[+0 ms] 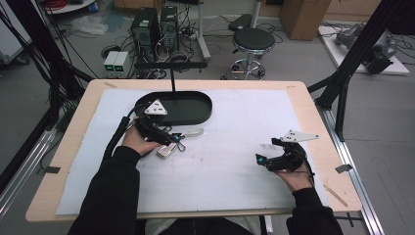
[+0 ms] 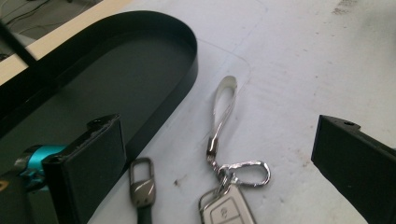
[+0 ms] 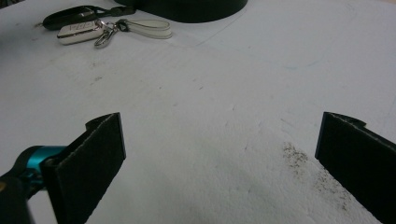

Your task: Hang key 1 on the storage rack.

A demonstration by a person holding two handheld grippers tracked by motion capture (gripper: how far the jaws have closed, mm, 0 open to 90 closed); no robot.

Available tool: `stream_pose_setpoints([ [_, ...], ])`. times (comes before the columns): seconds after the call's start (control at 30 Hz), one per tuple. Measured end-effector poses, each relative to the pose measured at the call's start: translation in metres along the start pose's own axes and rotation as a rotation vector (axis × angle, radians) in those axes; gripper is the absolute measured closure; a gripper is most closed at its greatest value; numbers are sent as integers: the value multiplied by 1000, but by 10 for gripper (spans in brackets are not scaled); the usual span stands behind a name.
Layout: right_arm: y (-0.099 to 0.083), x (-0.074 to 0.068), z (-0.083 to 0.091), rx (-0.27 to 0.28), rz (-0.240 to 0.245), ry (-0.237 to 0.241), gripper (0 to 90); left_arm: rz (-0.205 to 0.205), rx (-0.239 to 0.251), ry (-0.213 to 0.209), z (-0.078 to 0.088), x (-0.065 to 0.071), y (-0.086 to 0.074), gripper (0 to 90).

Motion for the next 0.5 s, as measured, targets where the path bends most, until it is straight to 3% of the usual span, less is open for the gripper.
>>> stream_pose_setpoints([
  [0.2, -1, 2, 3, 12, 4, -5, 8, -25, -19, -23, -17, 9, 6, 35],
  [0.4, -2, 3, 2, 2, 1, -11, 8, -69, -73, -42, -33, 17, 3, 35],
  [0.5, -3, 2, 3, 1, -4, -13, 8, -64, -86, -45, -42, 19, 1, 35],
])
Point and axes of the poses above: each handheld gripper's, and its own axes: z roughly backward along the jaws, y roughly out of its top, x roughly to its right, the point moved 2 cm from there along -z, roughly forward along the jaws, and after that the axes turned 9 degrees about y, right-handed, at the moved point
